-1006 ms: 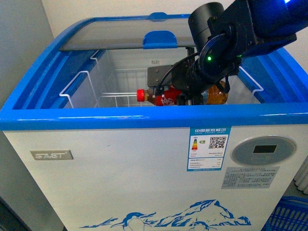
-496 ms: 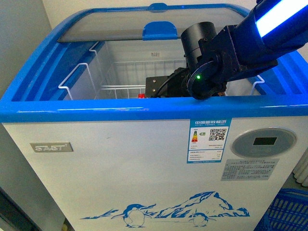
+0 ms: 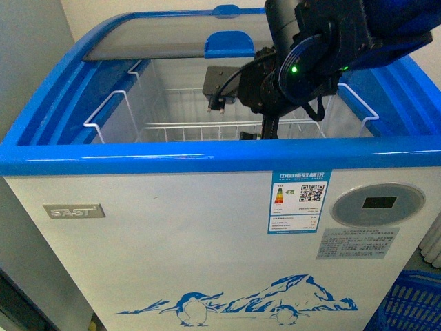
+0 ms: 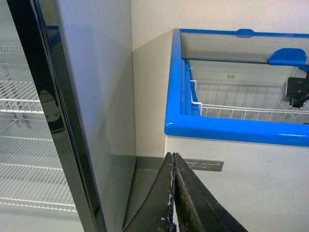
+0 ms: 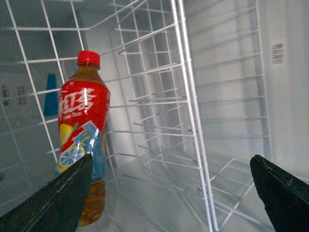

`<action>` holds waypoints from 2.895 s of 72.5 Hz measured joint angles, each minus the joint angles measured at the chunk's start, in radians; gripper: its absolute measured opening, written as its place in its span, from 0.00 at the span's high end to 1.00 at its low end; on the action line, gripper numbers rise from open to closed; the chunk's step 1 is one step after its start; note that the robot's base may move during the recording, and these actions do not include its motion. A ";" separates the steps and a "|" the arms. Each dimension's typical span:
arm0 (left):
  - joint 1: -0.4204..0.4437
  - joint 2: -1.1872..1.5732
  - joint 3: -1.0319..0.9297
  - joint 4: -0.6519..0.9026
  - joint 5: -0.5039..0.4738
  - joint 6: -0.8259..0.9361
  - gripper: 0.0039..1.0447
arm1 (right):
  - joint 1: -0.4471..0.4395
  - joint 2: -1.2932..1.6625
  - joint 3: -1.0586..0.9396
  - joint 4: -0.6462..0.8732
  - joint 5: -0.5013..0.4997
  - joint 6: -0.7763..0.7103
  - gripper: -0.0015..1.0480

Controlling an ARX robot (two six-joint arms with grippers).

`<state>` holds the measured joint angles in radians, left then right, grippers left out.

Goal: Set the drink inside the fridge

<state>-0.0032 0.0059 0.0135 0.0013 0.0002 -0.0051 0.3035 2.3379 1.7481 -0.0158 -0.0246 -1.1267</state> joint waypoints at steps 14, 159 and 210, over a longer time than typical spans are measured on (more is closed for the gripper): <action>0.000 0.000 0.000 0.000 0.000 0.000 0.98 | -0.016 -0.150 -0.109 -0.004 -0.037 0.069 0.07; 0.000 0.000 0.000 0.000 0.000 0.000 0.98 | -0.301 -2.021 -1.638 0.219 0.024 1.116 0.97; 0.000 0.000 0.000 0.000 0.000 0.000 0.98 | -0.301 -2.332 -1.712 0.018 0.024 1.116 0.97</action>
<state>-0.0032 0.0059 0.0135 0.0013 0.0006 -0.0048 0.0021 0.0055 0.0357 0.0025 -0.0010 -0.0105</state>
